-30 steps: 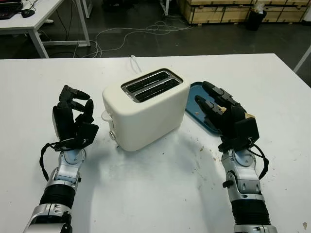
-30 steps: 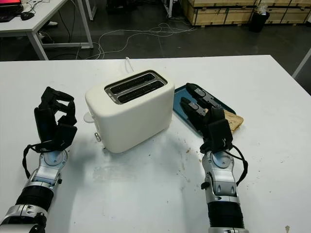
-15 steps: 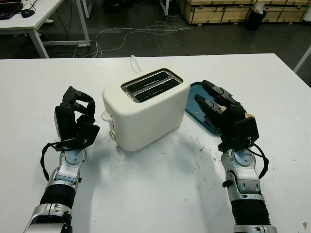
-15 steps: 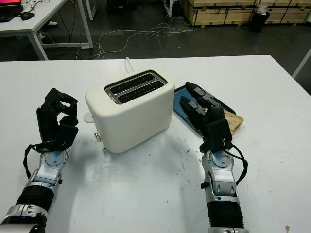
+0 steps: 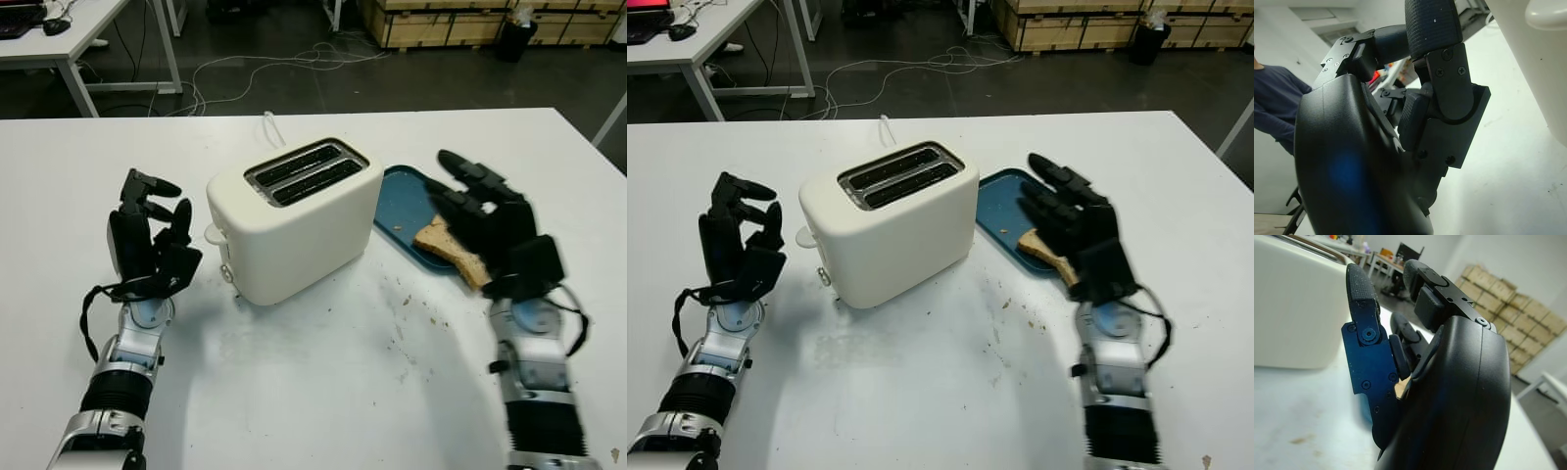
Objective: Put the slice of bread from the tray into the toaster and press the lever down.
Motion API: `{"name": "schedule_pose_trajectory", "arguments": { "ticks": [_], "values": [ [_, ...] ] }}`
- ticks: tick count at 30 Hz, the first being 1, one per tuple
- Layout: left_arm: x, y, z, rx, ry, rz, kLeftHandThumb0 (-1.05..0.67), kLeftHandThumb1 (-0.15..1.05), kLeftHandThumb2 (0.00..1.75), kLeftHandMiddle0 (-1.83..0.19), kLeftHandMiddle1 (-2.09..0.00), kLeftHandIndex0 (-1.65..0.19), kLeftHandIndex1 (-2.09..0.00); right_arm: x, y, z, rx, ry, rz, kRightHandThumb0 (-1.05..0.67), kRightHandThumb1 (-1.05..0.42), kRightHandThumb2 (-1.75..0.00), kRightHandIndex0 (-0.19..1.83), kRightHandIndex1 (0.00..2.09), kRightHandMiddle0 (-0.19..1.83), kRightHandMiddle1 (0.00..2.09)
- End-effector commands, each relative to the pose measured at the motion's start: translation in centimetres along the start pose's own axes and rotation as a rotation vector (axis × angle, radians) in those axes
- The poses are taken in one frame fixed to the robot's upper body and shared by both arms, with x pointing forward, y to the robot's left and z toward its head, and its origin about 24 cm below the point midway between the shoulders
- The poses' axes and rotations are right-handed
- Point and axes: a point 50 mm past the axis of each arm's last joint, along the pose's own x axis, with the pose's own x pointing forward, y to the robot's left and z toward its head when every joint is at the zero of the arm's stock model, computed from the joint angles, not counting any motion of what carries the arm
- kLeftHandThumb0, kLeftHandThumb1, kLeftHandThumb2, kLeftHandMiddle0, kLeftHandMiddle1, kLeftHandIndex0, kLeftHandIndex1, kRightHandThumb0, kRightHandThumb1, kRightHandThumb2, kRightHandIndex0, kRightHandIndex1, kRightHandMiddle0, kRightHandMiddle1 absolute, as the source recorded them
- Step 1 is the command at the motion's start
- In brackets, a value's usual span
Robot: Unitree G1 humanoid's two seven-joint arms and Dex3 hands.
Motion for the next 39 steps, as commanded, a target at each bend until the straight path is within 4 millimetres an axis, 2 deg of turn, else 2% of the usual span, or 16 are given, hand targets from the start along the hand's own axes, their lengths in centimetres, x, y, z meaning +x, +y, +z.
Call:
{"name": "schedule_pose_trajectory", "arguments": {
  "ticks": [1, 4, 8, 12, 18, 24, 31, 39],
  "values": [
    [0.4, 0.4, 0.2, 0.008, -0.011, 0.005, -1.05, 0.92, 0.59, -0.43, -1.75, -0.23, -1.73, -0.1, -2.1, 1.0, -0.107, -0.062, 0.005, -0.46, -0.87, -0.02, 0.70, 0.00, 0.65, 0.00],
    [0.4, 0.5, 0.2, 0.014, -0.012, 0.006, -1.05, 0.92, 0.59, -0.44, -1.75, -0.24, -1.73, -0.3, -5.1, 2.1, -0.347, -0.095, 0.014, -0.41, -0.84, 0.00, 0.73, 0.01, 0.66, 0.01],
    [0.5, 0.5, 0.1, 0.018, -0.014, 0.006, -1.05, 0.92, 0.60, -0.45, -1.75, -0.23, -1.73, -0.8, -7.8, 3.0, -0.646, -0.119, 0.052, -0.42, -0.79, 0.00, 0.71, 0.01, 0.66, 0.00],
    [0.6, 0.6, 0.2, 0.009, -0.019, 0.004, -1.05, 0.92, 0.59, -0.46, -1.75, -0.24, -1.72, -1.5, -8.9, 2.4, -0.868, -0.082, 0.138, -0.41, -0.78, 0.00, 0.64, 0.00, 0.60, 0.00],
    [0.7, 0.7, 0.2, 0.032, -0.023, 0.009, -1.05, 0.92, 0.61, -0.46, -1.75, -0.24, -1.73, -2.4, -9.8, 0.2, -1.230, -0.011, 0.297, -0.42, -0.77, 0.00, 0.48, 0.00, 0.45, 0.00],
    [0.8, 0.6, 0.3, 0.024, -0.031, 0.005, -1.05, 0.92, 0.61, -0.44, -1.75, -0.22, -1.74, -3.1, -9.9, -1.4, -1.376, -0.053, 0.361, -0.41, -0.80, -0.01, 0.35, 0.00, 0.36, 0.00],
    [0.8, 0.4, 0.3, 0.011, -0.024, -0.002, -1.05, 0.92, 0.60, -0.45, -1.75, -0.23, -1.74, -3.6, -9.1, -4.1, -1.431, -0.157, 0.361, -0.37, -0.82, -0.01, 0.27, 0.00, 0.29, 0.00],
    [0.7, 0.2, 0.4, -0.003, -0.025, -0.009, -1.05, 0.92, 0.59, -0.46, -1.74, -0.25, -1.72, -3.8, -8.8, -5.7, -1.438, -0.199, 0.298, -0.32, -0.88, -0.02, 0.27, 0.01, 0.29, 0.01]
  ]
}}
